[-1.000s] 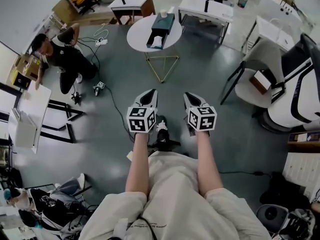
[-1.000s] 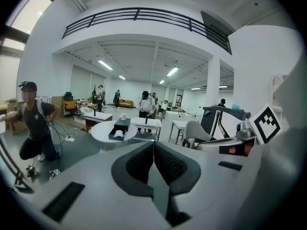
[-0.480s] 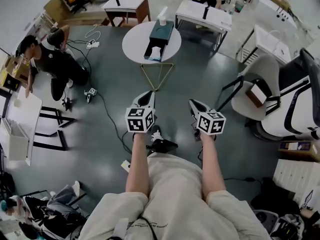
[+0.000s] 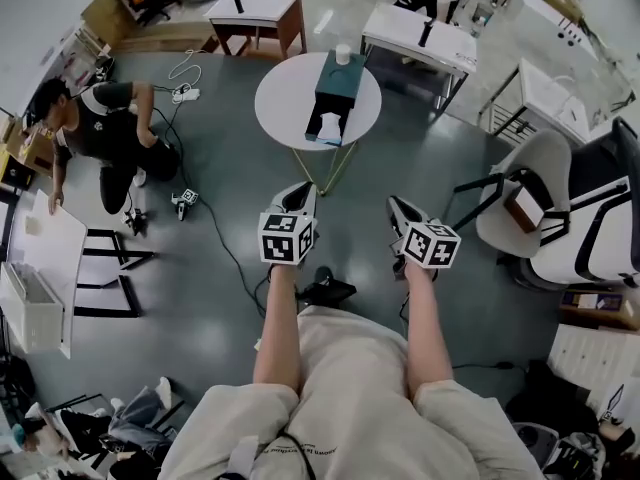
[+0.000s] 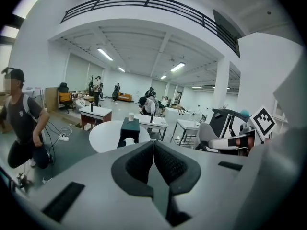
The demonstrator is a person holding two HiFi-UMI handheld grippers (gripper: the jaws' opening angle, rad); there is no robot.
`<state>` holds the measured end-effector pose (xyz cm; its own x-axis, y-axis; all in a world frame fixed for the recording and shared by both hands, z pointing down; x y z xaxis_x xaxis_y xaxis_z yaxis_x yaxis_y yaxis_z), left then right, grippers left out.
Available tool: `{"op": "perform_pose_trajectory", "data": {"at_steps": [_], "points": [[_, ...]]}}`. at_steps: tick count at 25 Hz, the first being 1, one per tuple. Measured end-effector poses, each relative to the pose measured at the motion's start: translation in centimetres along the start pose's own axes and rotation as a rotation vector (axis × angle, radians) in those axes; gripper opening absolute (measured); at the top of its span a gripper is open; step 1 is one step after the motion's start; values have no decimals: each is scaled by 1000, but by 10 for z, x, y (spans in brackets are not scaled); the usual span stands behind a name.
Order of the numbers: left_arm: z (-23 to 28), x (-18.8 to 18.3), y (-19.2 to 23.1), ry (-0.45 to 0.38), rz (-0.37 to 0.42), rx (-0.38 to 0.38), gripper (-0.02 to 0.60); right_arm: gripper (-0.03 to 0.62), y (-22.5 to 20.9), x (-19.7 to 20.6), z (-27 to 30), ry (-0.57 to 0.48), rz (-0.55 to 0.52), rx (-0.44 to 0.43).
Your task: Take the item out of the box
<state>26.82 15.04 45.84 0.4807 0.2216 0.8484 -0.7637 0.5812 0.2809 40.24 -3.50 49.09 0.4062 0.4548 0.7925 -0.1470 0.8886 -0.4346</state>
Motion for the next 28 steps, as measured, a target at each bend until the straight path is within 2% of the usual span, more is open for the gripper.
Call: {"op": "perform_pose_trajectory", "data": {"at_steps": [7,14,19,25,28], "points": [[24,-11,48,20,-22,26,21,37,18,-14,49,-22,-55,19],[25,-3,87,36,-85,-5,21,35,26,-23,70,-86,85,-47],[36,-4,106,28,-103,-46,21,35,20,-21,92,-55,87,-69],[66,-36,120,23,-58,-18,21,37,7,-45,141,-39,126,-99],[94,-50,137,56,-16,-13,21,37,-3,-65,177,-37,139,-122]]}}
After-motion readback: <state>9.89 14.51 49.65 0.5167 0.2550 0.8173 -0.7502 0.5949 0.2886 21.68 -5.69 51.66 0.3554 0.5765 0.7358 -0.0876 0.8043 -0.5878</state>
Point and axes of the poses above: the fingertips, and each gripper's own axes: z forward along the fingers, y to its left, x out of its underside, the point moved 5 cm from there along -z, backward along the fingers, and after that the axes turned 5 degrees about -z, right-handed, at the moved point
